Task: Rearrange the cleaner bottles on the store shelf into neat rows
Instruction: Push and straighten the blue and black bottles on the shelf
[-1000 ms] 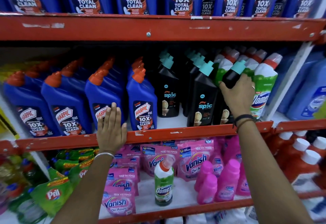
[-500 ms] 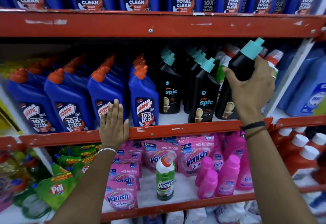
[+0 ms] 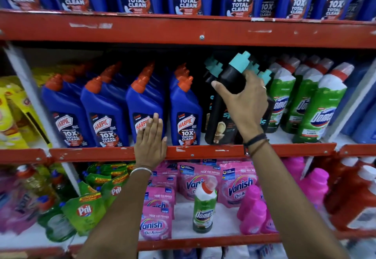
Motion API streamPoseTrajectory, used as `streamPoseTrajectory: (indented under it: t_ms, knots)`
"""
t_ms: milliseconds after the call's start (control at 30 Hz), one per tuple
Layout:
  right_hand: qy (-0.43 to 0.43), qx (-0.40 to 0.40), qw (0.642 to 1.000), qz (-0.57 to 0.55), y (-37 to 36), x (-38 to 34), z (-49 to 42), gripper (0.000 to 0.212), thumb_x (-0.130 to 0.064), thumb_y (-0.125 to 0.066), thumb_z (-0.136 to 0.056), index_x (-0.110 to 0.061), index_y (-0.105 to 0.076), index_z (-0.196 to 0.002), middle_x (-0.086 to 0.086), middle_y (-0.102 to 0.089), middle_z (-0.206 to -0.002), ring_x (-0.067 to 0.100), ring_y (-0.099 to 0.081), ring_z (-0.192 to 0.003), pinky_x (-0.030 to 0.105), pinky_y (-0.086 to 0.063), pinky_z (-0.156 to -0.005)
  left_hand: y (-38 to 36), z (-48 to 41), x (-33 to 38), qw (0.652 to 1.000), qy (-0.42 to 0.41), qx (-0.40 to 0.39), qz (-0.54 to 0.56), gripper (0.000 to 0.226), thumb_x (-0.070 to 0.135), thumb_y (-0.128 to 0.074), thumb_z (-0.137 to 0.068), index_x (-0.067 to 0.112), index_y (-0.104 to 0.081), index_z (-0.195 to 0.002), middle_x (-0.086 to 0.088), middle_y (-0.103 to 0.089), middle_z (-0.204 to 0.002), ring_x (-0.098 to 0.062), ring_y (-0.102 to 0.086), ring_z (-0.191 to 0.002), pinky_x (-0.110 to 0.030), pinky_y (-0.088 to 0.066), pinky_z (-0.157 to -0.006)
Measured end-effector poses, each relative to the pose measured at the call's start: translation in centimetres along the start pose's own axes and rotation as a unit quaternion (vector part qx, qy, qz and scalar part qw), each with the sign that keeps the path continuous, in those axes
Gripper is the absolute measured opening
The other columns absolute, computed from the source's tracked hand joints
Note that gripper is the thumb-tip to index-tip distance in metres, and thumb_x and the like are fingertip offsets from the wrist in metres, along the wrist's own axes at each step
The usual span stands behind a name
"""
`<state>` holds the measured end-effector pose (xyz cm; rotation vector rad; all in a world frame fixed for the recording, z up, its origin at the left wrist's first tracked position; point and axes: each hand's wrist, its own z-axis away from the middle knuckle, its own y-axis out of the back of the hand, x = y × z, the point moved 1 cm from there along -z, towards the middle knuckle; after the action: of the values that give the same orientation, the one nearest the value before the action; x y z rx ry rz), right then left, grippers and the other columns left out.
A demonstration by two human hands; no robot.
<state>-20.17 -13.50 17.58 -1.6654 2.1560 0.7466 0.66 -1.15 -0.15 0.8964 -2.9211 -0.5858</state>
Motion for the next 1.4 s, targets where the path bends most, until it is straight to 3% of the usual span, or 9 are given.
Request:
streamPoseTrajectory:
  t_ms: [333,567,767,833,933,1067,1133,1200,1400]
  knots:
    - [-0.004,-0.050,0.998,0.035,-4.6,2.3,1.2,0.065,-0.056,-0.073,-0.069,-0.009,-0.055,-0.110,0.010,-0.063,-0.106,0.029,-0.053,-0.107,0.030,-0.035,-0.065,-0.4,0.1,-0.1,1.000,-0.001,0.015,-0.006,0.059,0.034,-0.013,-0.101,0.010,0.003,-0.153,0.000,0.011,-0.161,-0.014,0.006,-0.148,-0.034,0.008,-0.121]
    - [0.008,-0.081,0.993,0.090,-5.2,2.7,0.8,0.071,-0.066,-0.060,-0.076,-0.004,-0.053,-0.111,0.012,-0.062,-0.111,0.031,-0.051,-0.110,0.033,-0.036,-0.058,-0.2,0.1,0.1,1.000,-0.003,0.018,-0.011,0.061,0.032,-0.017,-0.100,0.011,0.004,-0.153,0.000,0.012,-0.161,-0.014,0.007,-0.148,-0.034,0.008,-0.120]
    - [-0.004,-0.112,0.993,0.030,-3.6,3.0,2.1,0.071,-0.060,-0.052,-0.086,-0.006,-0.044,-0.131,0.012,-0.053,-0.132,0.028,-0.042,-0.126,0.039,-0.045,-0.083,-0.1,0.1,0.2,1.000,-0.006,0.021,-0.010,0.061,0.032,-0.018,-0.100,0.011,0.005,-0.152,0.000,0.013,-0.161,-0.013,0.008,-0.148,-0.033,0.008,-0.120]
    - [0.012,-0.079,0.997,-0.022,-2.6,3.1,3.9,0.063,-0.052,-0.054,-0.089,-0.005,-0.044,-0.131,0.011,-0.052,-0.132,0.025,-0.042,-0.125,0.029,-0.038,-0.096,0.1,0.1,0.3,1.000,-0.008,0.026,-0.010,0.066,0.030,-0.026,-0.097,0.011,0.004,-0.153,0.001,0.013,-0.161,-0.013,0.008,-0.148,-0.033,0.008,-0.120]
    - [0.041,-0.035,0.995,-0.089,-1.3,4.1,8.3,0.041,-0.041,-0.058,-0.090,-0.009,-0.053,-0.114,0.006,-0.059,-0.110,0.020,-0.051,-0.105,0.013,-0.032,-0.093,0.3,0.0,0.4,1.000,-0.011,0.026,-0.005,0.069,0.029,-0.030,-0.095,0.012,0.004,-0.153,0.001,0.014,-0.160,-0.012,0.008,-0.148,-0.033,0.006,-0.120]
    - [-0.061,-0.108,0.987,-0.107,-1.4,6.7,15.7,0.040,-0.051,-0.056,-0.085,-0.019,-0.050,-0.108,-0.006,-0.052,-0.103,0.011,-0.049,-0.097,0.034,-0.046,-0.086,0.2,0.0,0.3,1.000,-0.011,0.022,-0.014,0.067,0.029,-0.031,-0.095,0.009,-0.004,-0.153,0.000,0.013,-0.161,-0.012,0.011,-0.147,-0.033,0.005,-0.119]
    - [-0.111,-0.150,0.979,-0.086,-1.9,8.4,19.3,0.057,-0.058,-0.059,-0.080,-0.015,-0.047,-0.114,0.001,-0.052,-0.109,0.016,-0.049,-0.103,0.041,-0.046,-0.089,0.0,-0.1,0.2,1.000,-0.005,0.019,-0.025,0.063,0.029,-0.032,-0.095,0.006,-0.013,-0.150,-0.004,0.008,-0.161,-0.012,0.011,-0.147,-0.033,0.001,-0.118]
    - [-0.169,-0.209,0.961,-0.057,-2.5,10.0,22.5,0.080,-0.064,-0.065,-0.072,-0.011,-0.039,-0.125,0.009,-0.048,-0.122,0.025,-0.047,-0.114,0.045,-0.045,-0.095,-0.2,0.0,0.1,0.999,-0.007,0.017,-0.029,0.064,0.029,-0.029,-0.096,0.007,-0.007,-0.152,-0.002,0.010,-0.161,-0.012,0.012,-0.147,-0.033,0.003,-0.119]
    - [-0.266,-0.285,0.921,-0.002,-4.5,12.5,28.4,0.100,-0.050,-0.086,-0.054,-0.010,-0.036,-0.130,0.011,-0.055,-0.118,0.028,-0.058,-0.105,0.038,-0.053,-0.084,-0.5,0.1,-0.1,0.999,-0.013,0.022,-0.035,0.062,0.031,-0.023,-0.099,0.007,0.000,-0.151,-0.006,-0.004,-0.160,-0.012,0.013,-0.147,-0.032,0.011,-0.120]
